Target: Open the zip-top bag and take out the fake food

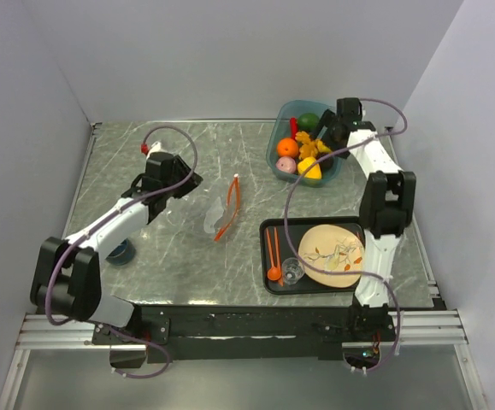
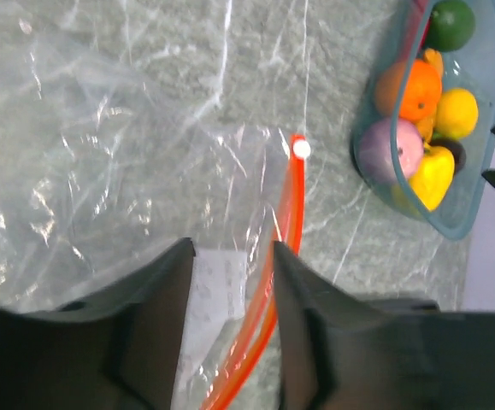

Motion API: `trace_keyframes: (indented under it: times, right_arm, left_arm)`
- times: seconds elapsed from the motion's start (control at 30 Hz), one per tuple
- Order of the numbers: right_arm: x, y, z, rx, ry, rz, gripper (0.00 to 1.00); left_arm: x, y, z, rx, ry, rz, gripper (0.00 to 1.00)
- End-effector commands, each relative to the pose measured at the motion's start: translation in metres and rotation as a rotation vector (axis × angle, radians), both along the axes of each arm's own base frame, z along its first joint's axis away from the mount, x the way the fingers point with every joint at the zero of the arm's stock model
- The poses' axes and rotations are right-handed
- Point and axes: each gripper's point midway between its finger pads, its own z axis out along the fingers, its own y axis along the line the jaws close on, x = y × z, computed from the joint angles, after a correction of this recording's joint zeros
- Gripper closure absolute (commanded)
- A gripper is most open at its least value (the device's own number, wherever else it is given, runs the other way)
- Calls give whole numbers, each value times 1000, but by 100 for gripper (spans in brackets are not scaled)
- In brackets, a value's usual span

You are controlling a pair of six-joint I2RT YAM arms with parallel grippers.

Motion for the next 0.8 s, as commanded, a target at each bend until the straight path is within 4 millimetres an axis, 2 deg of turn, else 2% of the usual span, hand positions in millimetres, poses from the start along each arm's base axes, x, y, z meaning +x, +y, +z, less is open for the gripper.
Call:
trace_keyframes:
  times: [0.0, 0.03, 0.07, 0.1, 0.13, 0.17, 0.2, 0.23, 0.27, 0.3, 0.33, 0.37, 0.4, 0.43, 0.5, 0.53, 0.57, 0.77]
  right_arm:
    - [-68, 70, 63, 20, -136, 152, 0]
    - [-85, 98, 94, 31, -228, 212, 0]
    - [-99, 102, 94, 17, -240, 220, 0]
    - [-122, 104, 66, 0, -192, 226, 0]
    - [-135, 113, 94, 42, -289, 257, 0]
    - [-150, 125, 93, 58, -309, 297, 0]
    - [-171, 125, 66, 55, -266, 307, 0]
    - [-184, 127, 80, 86, -316, 314, 0]
    - [-199, 137, 77, 114, -318, 358, 0]
    - [-217, 138, 53, 112, -281, 375, 0]
    - [-229, 139, 63, 121, -325, 384, 0]
    - [-239, 141, 58, 128, -322, 403, 0]
    - [-254, 139, 35, 122, -279, 420, 0]
    - [-263, 134, 37, 125, -293, 417, 0]
    - [-278, 123, 17, 109, -259, 399, 0]
    - [-283, 121, 23, 119, -286, 399, 0]
    - [-290, 118, 14, 124, -274, 397, 0]
    - [-297, 123, 25, 172, -311, 414, 0]
  left_arm:
    - [-20, -13, 12, -19, -58, -58, 42]
    - [-25, -14, 12, -16, -61, -64, 37]
    - [-35, -20, 11, -11, -66, -87, 32]
    - [-40, -23, 11, -8, -70, -99, 19]
    - [-46, -25, 12, 3, -79, -109, 12]
    - [-55, -28, 13, 16, -96, -113, 3]
    - [-61, -29, 11, 20, -95, -117, 1]
    - [-62, -31, 15, 9, -122, -119, 1]
    - [-69, -32, 21, -2, -146, -126, 1]
    - [-76, -30, 11, 0, -131, -129, 1]
    - [-80, -30, 11, -8, -141, -133, 1]
    - [-88, -28, 9, -11, -143, -144, 1]
    - [-91, -26, 8, -8, -144, -137, 1]
    - [-94, -23, 5, -4, -137, -132, 1]
    - [-102, -22, 3, -2, -142, -138, 1]
    - [-104, -21, 4, 0, -148, -137, 1]
    - [-108, -19, 5, 4, -155, -132, 1]
    - [-112, -10, 1, 37, -147, -110, 0]
